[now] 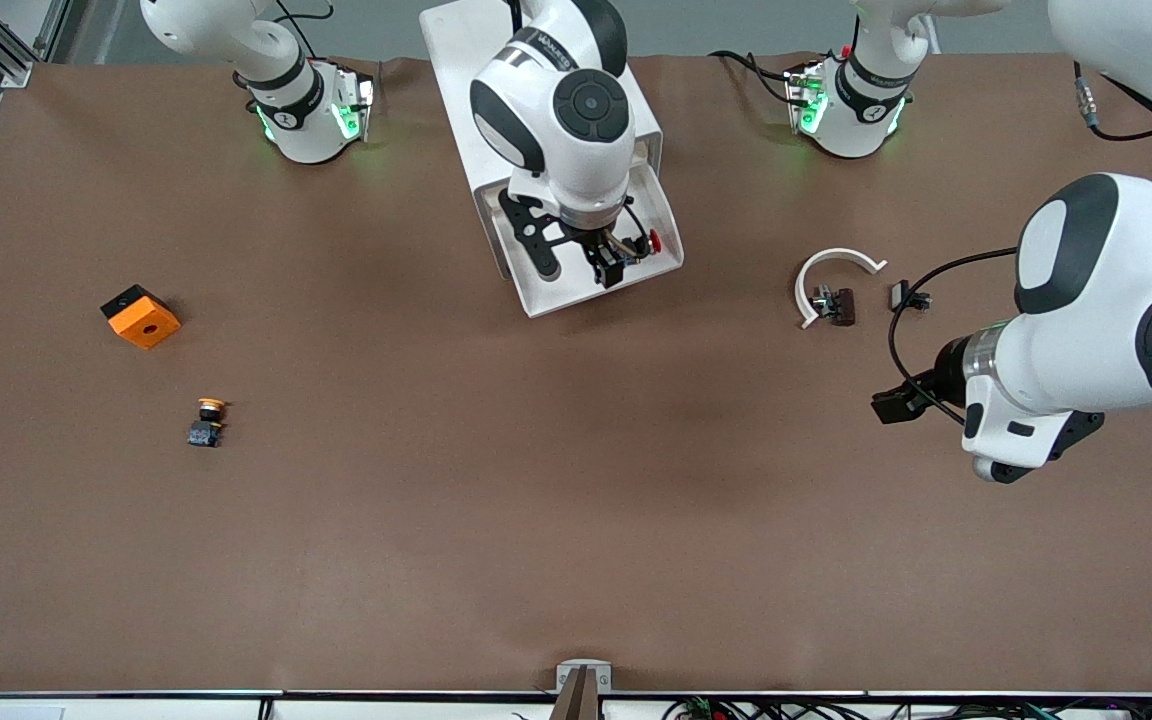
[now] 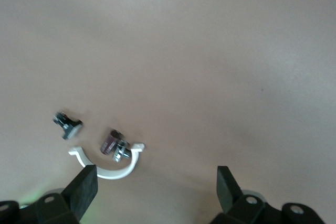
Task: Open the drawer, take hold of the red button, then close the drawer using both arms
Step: 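Grasp the red push button inside the drawer with the right gripper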
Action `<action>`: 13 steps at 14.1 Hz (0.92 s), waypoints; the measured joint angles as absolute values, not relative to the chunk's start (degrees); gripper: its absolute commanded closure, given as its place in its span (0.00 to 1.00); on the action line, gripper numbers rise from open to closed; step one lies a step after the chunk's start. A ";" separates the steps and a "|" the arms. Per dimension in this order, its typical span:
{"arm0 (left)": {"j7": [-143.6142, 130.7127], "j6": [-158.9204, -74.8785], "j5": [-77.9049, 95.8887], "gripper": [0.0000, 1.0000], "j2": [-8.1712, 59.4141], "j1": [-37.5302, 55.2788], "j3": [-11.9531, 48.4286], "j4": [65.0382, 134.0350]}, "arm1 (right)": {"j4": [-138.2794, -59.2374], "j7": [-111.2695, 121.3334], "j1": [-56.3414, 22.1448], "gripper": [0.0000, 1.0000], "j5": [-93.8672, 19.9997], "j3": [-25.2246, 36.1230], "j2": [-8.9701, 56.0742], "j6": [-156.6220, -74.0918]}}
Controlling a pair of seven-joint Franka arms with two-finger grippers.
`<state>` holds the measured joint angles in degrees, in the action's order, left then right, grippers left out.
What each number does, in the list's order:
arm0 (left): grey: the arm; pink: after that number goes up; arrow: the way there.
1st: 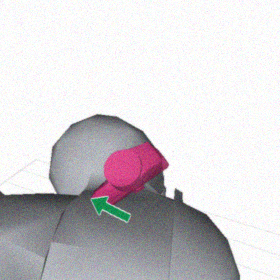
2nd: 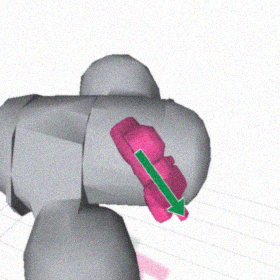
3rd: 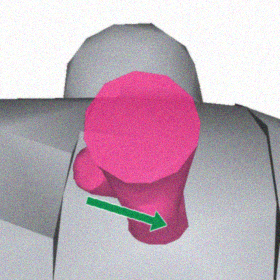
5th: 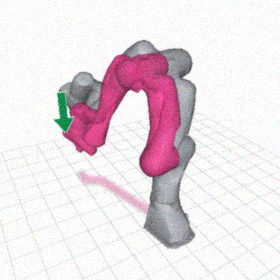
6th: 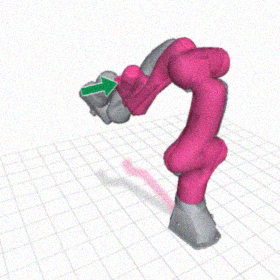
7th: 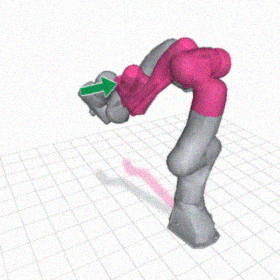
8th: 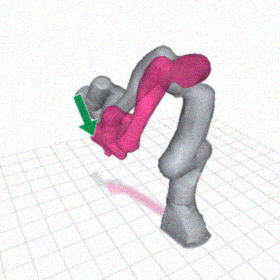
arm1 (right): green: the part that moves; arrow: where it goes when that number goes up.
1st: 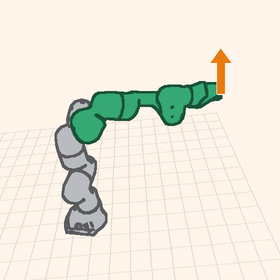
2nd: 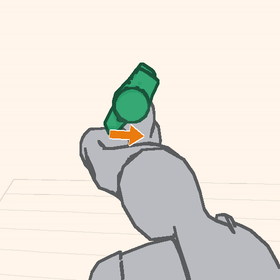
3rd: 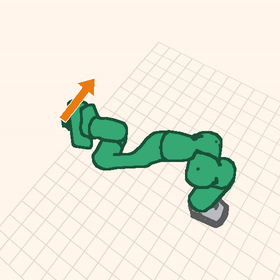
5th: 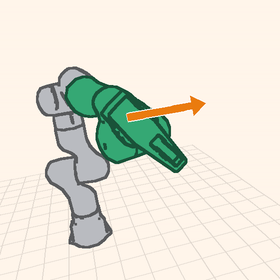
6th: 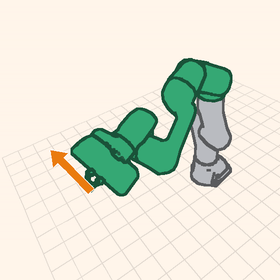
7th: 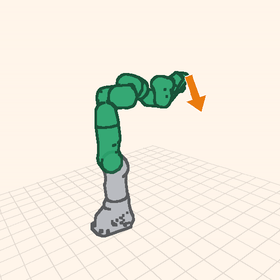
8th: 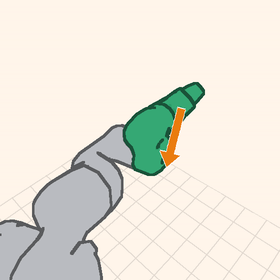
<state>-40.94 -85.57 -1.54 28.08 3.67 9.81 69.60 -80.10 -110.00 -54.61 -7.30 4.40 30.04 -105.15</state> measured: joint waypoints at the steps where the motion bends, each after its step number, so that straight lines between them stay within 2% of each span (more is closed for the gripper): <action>1: -39.75 -85.57 -1.97 0.00 27.94 3.67 9.82 69.68 | -79.86 -110.28 -54.99 0.00 -7.30 4.41 30.68 -105.39; 4: -37.25 -85.57 -2.31 0.00 27.81 3.67 9.83 70.57 | -79.79 -110.77 -56.72 0.00 -7.33 4.41 32.46 -106.03; 8: -37.05 -86.26 -2.41 0.00 27.25 3.50 9.84 73.00 | -79.75 -112.33 -58.78 0.00 -7.34 4.41 35.59 -111.05; 12: -37.05 -87.63 -2.41 0.00 26.55 3.51 10.12 75.43 | -79.21 -112.39 -58.85 0.00 -7.56 4.46 36.01 -111.61; 13: -37.05 -87.68 -2.41 0.00 26.54 3.54 10.22 75.75 | -79.13 -112.39 -58.87 0.10 -7.58 4.46 36.01 -111.60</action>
<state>-37.05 -87.68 -2.41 26.54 3.54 10.22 75.75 -79.13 -112.39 -58.87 -7.58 4.46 36.01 -111.60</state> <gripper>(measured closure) 0.000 0.000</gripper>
